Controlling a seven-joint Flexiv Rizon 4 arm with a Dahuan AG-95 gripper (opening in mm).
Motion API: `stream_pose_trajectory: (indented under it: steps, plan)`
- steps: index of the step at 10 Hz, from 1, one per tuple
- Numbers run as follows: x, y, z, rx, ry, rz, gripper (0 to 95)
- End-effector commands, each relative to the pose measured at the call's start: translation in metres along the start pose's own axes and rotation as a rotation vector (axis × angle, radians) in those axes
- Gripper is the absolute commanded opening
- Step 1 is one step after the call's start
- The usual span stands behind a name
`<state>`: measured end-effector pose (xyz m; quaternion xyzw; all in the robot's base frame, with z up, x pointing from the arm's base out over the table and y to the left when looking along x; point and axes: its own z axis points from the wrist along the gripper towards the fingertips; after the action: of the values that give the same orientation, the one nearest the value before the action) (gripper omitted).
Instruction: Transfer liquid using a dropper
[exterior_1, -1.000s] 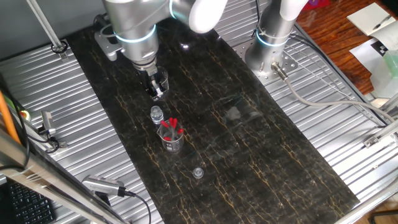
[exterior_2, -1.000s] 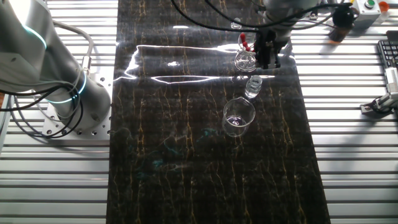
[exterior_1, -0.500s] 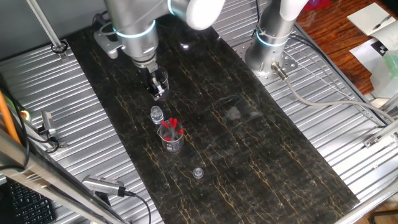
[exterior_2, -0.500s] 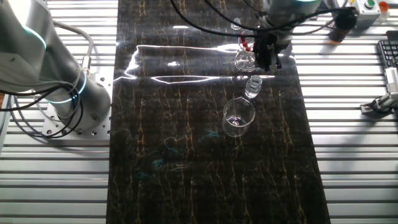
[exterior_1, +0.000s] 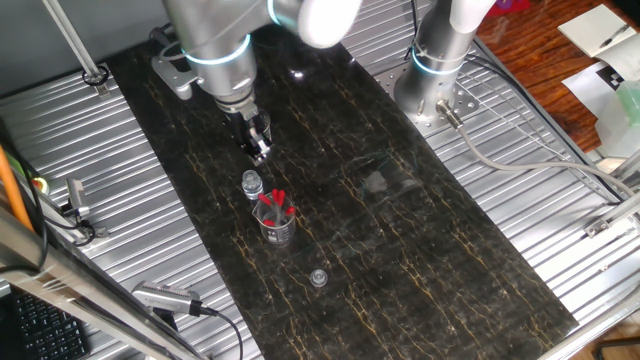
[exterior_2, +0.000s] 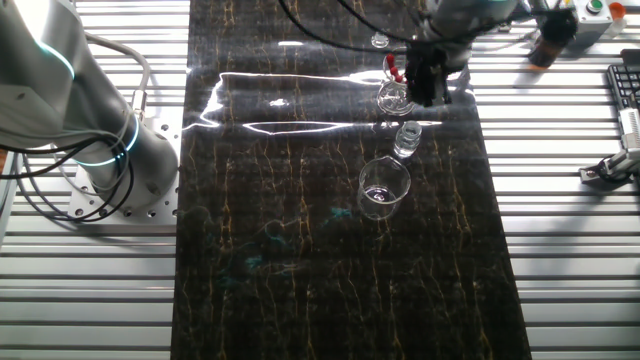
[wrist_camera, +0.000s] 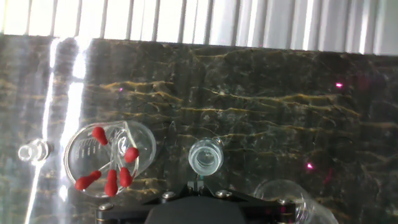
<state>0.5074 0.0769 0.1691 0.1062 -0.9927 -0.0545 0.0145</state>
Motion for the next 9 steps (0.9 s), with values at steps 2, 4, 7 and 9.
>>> stream_pose_trajectory:
  steps: [2,4,7,9]
  plan:
    - [-0.003,0.024,0.012,0.002,-0.007,-0.020,19.0]
    - [-0.009,0.035,0.017,0.006,-0.003,-0.005,19.0]
    - [-0.009,0.050,0.021,0.009,0.003,0.011,19.0]
    - [-0.002,0.058,0.025,0.012,0.000,0.017,19.0]
